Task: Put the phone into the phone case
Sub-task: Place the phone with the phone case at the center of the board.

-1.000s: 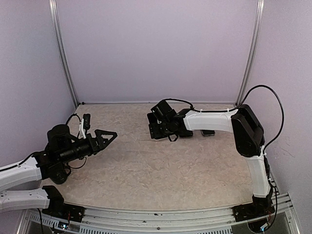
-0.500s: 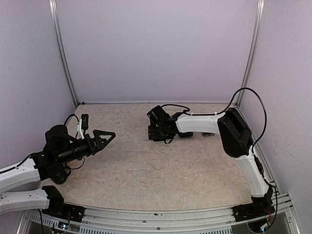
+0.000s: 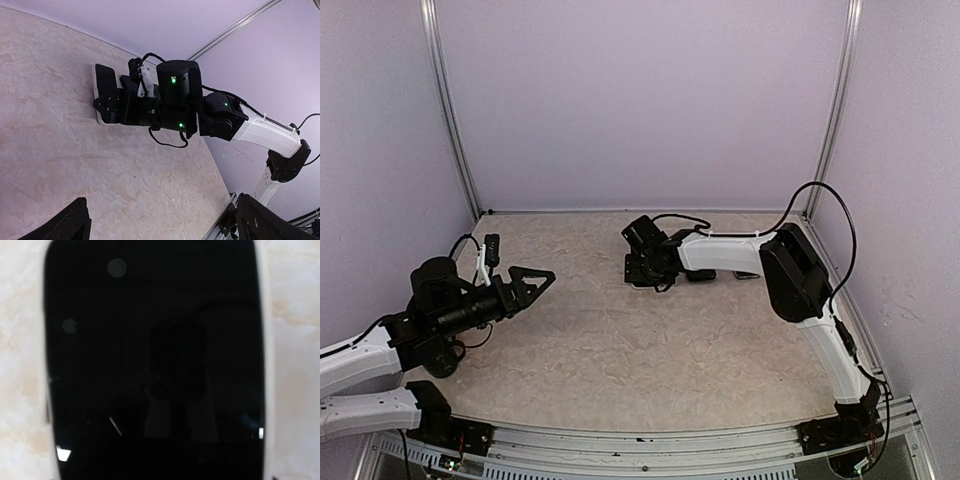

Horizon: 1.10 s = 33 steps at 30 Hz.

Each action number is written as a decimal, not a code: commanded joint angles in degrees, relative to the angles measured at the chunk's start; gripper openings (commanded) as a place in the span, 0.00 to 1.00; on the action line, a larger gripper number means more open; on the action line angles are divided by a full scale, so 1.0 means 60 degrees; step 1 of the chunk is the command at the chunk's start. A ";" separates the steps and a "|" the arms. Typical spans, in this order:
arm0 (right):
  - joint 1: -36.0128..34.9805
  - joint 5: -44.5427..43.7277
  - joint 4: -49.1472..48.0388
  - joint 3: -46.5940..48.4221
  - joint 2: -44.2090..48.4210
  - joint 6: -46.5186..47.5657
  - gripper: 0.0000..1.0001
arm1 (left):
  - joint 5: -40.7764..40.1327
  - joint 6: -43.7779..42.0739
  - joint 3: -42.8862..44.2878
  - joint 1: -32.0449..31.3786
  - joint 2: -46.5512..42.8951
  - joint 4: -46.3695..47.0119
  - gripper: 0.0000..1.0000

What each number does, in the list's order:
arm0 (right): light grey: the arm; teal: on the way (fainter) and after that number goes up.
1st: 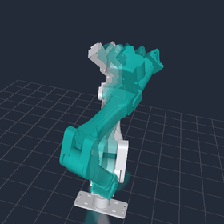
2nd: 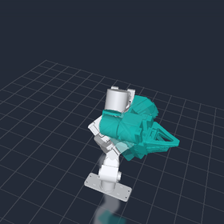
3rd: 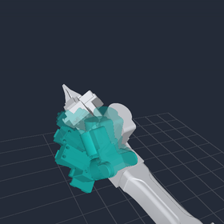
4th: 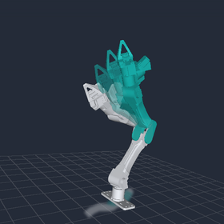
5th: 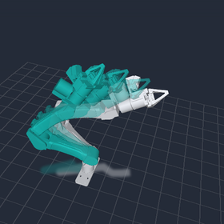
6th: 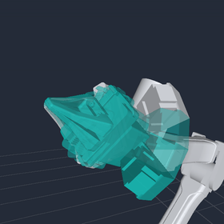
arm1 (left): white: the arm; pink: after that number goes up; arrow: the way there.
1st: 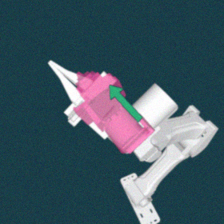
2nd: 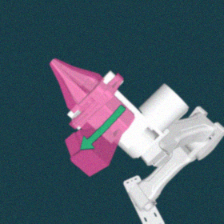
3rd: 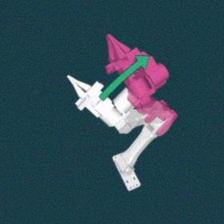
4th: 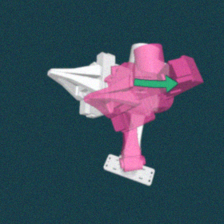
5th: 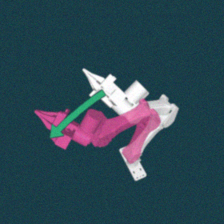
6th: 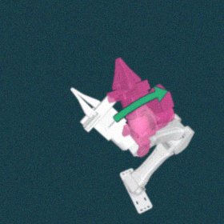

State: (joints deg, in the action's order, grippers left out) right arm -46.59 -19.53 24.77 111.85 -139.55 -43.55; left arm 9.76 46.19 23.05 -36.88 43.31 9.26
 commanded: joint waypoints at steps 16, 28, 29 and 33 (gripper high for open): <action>0.0336 -0.0045 -0.0072 0.1065 -0.0777 0.0217 0.85 | -0.0191 -0.0141 -0.0170 0.0156 -0.0317 -0.0166 0.99; 0.0306 0.0027 -0.0395 0.0525 -0.0301 0.0592 0.95 | -0.0256 -0.0169 -0.0118 0.0226 -0.0289 -0.0216 0.99; 0.0285 0.0088 -0.0478 0.0416 -0.0202 0.0632 0.95 | -0.0250 -0.0170 -0.0100 0.0236 -0.0267 -0.0223 0.99; 0.0144 0.0296 -0.0788 0.0007 0.0233 0.0815 0.96 | -0.0268 -0.0184 -0.0066 0.0272 -0.0262 -0.0224 0.99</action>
State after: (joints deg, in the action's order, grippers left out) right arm -44.97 -18.98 22.11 114.45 -141.93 -40.07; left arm 8.58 46.11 22.52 -35.92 42.00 7.99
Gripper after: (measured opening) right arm 0.955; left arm 0.988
